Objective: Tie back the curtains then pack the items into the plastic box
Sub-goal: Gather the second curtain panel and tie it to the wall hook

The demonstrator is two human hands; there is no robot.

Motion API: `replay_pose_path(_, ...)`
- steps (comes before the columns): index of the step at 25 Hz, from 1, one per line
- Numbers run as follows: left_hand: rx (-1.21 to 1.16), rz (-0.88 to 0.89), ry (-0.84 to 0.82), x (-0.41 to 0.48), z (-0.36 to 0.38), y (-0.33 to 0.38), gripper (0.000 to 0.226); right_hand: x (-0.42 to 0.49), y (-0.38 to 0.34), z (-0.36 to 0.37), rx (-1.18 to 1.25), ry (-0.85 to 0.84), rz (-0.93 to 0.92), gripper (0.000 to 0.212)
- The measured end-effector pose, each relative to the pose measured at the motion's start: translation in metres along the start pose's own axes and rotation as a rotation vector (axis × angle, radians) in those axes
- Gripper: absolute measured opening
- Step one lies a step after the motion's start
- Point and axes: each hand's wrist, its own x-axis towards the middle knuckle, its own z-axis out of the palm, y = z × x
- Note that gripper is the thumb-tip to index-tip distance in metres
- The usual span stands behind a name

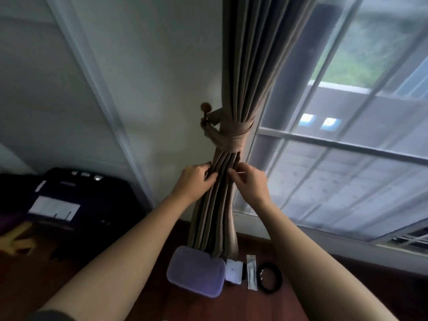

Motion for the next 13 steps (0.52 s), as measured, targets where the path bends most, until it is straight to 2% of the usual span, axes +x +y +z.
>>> replay_pose_path(3,-0.022,-0.107,0.048,-0.03,0.005,-0.012,0.043,-0.023,0.018,0.018,0.041,-0.066,0.032,0.032)
replay_pose_path(6,-0.029,-0.224,-0.056,-0.07,0.017,-0.03,0.046,-0.068,0.046,0.036,0.036,-0.098,0.171,0.054)
replay_pose_path(10,-0.046,-0.328,-0.164,-0.121,0.041,-0.06,0.045,-0.131,0.082,0.052,-0.032,-0.142,0.288,0.051)
replay_pose_path(13,0.051,-0.382,-0.301,-0.166,0.079,-0.097,0.047,-0.183,0.114,0.08,-0.115,-0.145,0.345,0.045)
